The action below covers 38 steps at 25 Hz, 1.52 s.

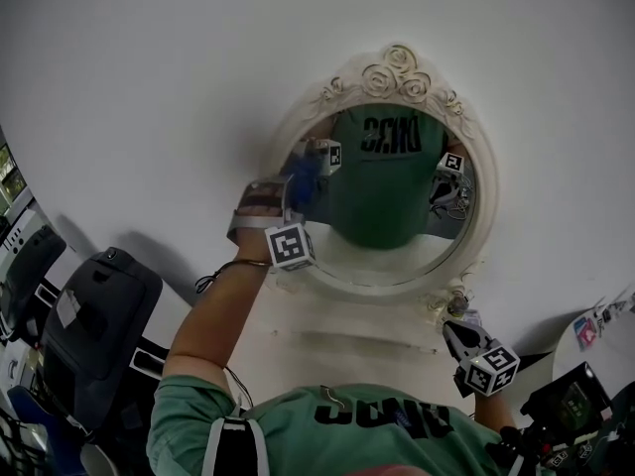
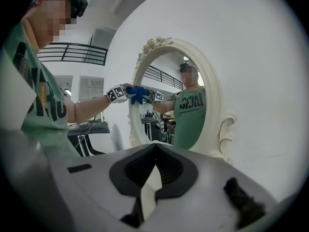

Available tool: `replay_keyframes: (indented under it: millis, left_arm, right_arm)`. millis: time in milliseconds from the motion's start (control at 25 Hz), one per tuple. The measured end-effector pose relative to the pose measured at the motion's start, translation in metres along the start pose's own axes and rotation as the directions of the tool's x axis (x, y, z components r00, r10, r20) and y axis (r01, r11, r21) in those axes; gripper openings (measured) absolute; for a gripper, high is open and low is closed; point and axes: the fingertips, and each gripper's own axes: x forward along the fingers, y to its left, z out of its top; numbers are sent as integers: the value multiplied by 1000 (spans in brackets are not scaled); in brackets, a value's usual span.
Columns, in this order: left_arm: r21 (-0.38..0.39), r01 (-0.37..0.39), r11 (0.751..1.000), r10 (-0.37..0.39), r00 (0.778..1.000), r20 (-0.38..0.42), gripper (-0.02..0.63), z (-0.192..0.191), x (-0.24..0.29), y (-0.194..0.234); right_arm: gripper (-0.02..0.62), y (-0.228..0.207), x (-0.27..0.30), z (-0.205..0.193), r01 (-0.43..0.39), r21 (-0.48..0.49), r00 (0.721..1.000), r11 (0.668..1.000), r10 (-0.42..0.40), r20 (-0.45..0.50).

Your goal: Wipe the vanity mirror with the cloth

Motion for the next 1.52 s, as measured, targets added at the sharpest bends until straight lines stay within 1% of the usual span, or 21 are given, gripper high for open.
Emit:
replay_keyframes:
  millis: [160, 280, 400, 560, 640, 760, 1000, 1120, 1160, 1240, 1320, 1400, 1520]
  left_arm:
    - [-9, 5, 1000, -5, 1000, 0, 95, 2, -1, 1]
    - [-12, 5, 1000, -5, 1000, 17, 95, 16, 0, 3]
    - [-13, 0, 1000, 1, 998, 58, 95, 46, -2, 4]
    - [-8, -3, 1000, 4, 989, 145, 94, 105, -6, 6]
    - [-6, 0, 1000, 1, 979, 202, 95, 141, -9, 9]
    - [-5, -9, 1000, 11, 953, 302, 95, 201, -16, 14]
    - [41, -1, 999, -16, 905, 425, 95, 312, -20, 7]
    - [64, -7, 998, -24, 883, 470, 95, 357, -24, 3]
    - [66, -6, 998, -26, 881, 472, 95, 365, -24, 1]
    - [61, -5, 998, -24, 882, 470, 95, 370, -24, 0]
    - [60, -10, 998, -20, 876, 482, 95, 369, -23, 0]
    - [63, 3, 998, -34, 868, 495, 95, 369, -26, 2]
    - [43, 18, 999, -37, 857, 514, 95, 358, -38, 7]
  right_arm:
    - [12, -7, -9, -6, 25, 10, 1000, 1000, -25, -12]
    - [12, -12, -16, -10, 40, 21, 999, 999, -39, -14]
    - [12, -13, -19, -14, 41, 22, 999, 999, -41, -19]
    - [12, -15, -26, -18, 49, 28, 999, 998, -49, -14]
    - [12, -19, -31, -20, 58, 32, 998, 998, -58, -10]
    - [12, -24, -39, -24, 74, 44, 997, 996, -74, -4]
    - [12, -36, -61, -35, 121, 75, 992, 990, -122, 6]
    - [12, -41, -74, -40, 149, 91, 988, 985, -151, 14]
    - [12, -42, -77, -41, 157, 96, 987, 983, -160, 18]
    - [12, -45, -84, -43, 171, 107, 985, 980, -174, 21]
    - [12, -48, -87, -44, 178, 109, 983, 978, -180, 16]
    - [12, -47, -87, -43, 176, 106, 984, 979, -179, 15]
    - [12, -39, -77, -37, 154, 93, 987, 984, -157, 26]
